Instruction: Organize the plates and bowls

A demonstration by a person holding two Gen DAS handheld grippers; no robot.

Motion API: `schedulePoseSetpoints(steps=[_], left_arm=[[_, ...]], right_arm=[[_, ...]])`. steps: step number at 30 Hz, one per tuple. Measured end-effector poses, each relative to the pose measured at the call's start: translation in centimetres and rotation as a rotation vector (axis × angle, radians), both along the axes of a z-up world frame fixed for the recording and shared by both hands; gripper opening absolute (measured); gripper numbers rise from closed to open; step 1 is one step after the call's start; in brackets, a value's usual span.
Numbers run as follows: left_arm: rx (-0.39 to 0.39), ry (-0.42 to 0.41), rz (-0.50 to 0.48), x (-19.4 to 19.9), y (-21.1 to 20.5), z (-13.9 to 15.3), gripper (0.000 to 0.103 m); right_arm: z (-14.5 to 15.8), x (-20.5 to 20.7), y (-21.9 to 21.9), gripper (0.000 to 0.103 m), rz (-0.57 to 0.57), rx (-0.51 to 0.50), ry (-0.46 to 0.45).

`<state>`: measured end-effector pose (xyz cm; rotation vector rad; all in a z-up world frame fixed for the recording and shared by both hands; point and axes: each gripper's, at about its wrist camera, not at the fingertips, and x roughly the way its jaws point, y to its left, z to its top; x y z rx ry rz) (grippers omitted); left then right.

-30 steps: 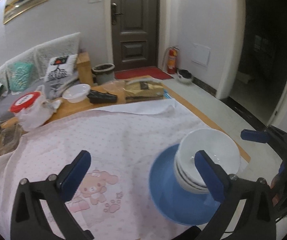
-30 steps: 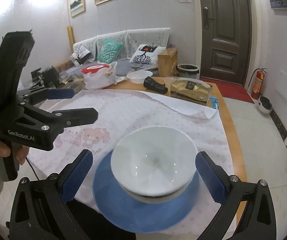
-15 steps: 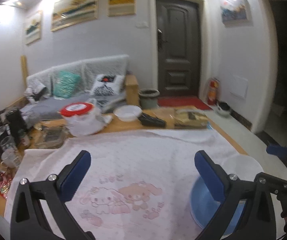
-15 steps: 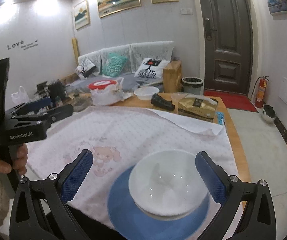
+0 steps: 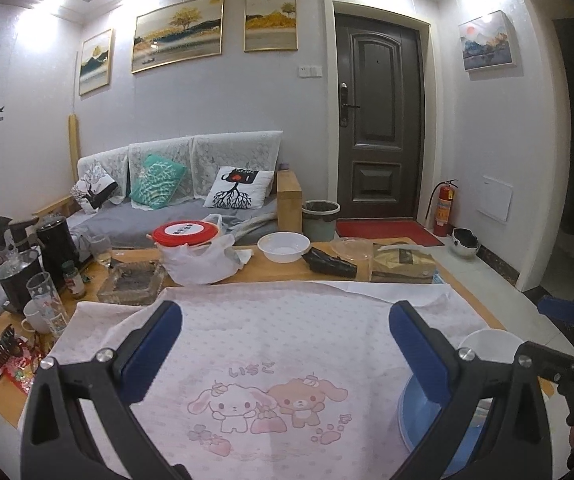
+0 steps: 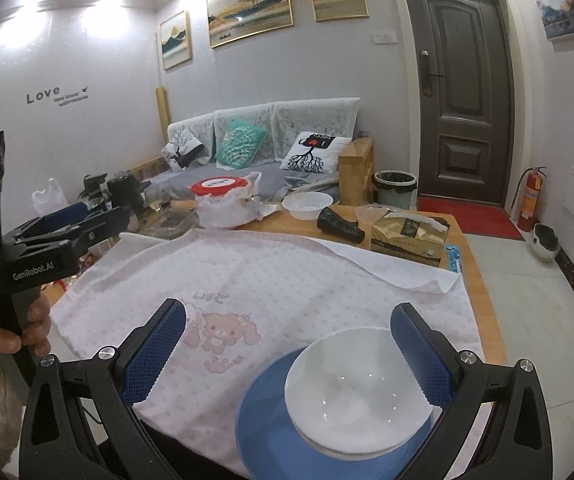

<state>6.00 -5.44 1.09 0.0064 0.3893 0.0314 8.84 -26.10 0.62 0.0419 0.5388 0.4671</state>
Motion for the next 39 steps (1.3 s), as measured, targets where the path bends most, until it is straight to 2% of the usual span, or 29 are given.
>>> schedulePoseSetpoints(steps=[39], left_arm=[[-0.010, 0.025, -0.031, 0.16, -0.74, -0.57, 0.103]], right_arm=[[0.47, -0.34, -0.61, 0.102, -0.020, -0.001, -0.025]])
